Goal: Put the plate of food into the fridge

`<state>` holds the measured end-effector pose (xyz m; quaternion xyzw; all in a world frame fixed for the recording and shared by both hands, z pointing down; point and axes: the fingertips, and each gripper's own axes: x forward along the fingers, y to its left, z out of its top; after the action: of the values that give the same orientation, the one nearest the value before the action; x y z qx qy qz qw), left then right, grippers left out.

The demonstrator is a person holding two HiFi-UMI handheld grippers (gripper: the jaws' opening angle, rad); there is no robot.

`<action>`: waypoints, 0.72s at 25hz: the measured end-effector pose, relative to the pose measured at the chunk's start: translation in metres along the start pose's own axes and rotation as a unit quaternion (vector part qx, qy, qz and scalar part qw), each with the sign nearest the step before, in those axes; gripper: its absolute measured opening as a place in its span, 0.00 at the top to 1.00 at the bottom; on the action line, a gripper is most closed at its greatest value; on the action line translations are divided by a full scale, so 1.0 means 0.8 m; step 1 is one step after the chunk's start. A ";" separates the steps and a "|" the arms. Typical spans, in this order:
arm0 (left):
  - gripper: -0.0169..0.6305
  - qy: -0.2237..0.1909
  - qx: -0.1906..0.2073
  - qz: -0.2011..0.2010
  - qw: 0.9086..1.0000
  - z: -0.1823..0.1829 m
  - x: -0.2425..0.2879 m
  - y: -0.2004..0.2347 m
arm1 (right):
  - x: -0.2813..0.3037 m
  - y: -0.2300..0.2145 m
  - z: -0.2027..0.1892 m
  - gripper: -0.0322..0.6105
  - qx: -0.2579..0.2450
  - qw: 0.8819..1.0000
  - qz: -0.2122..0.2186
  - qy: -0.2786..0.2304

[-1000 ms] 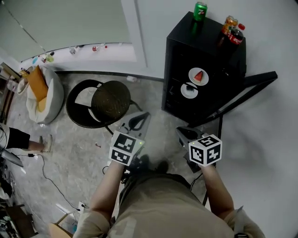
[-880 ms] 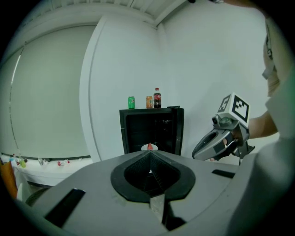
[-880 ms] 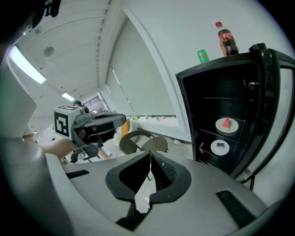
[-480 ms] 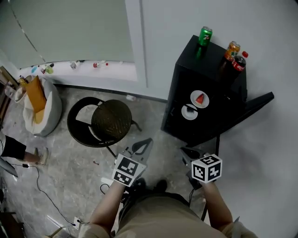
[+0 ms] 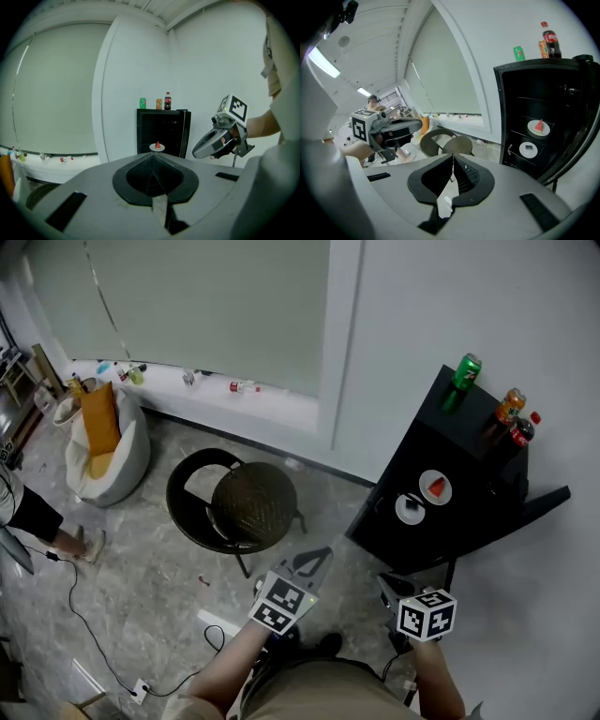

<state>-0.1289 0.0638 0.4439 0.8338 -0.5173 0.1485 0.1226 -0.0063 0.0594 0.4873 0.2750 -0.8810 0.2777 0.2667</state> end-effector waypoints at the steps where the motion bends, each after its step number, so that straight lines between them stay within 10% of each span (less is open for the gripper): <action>1: 0.96 -0.002 -0.002 0.004 1.000 0.001 -0.004 0.007 | 0.002 0.005 0.003 0.91 -0.002 1.000 0.001 -0.002; 18: 0.96 -0.006 -0.006 0.026 1.000 -0.001 -0.049 0.036 | 0.018 0.055 0.023 0.92 -0.033 0.999 0.009 -0.024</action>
<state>-0.1715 0.0839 0.4317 0.8200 -0.5408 0.1431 0.1208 -0.0497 0.0732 0.4681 0.2644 -0.8984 0.2439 0.2520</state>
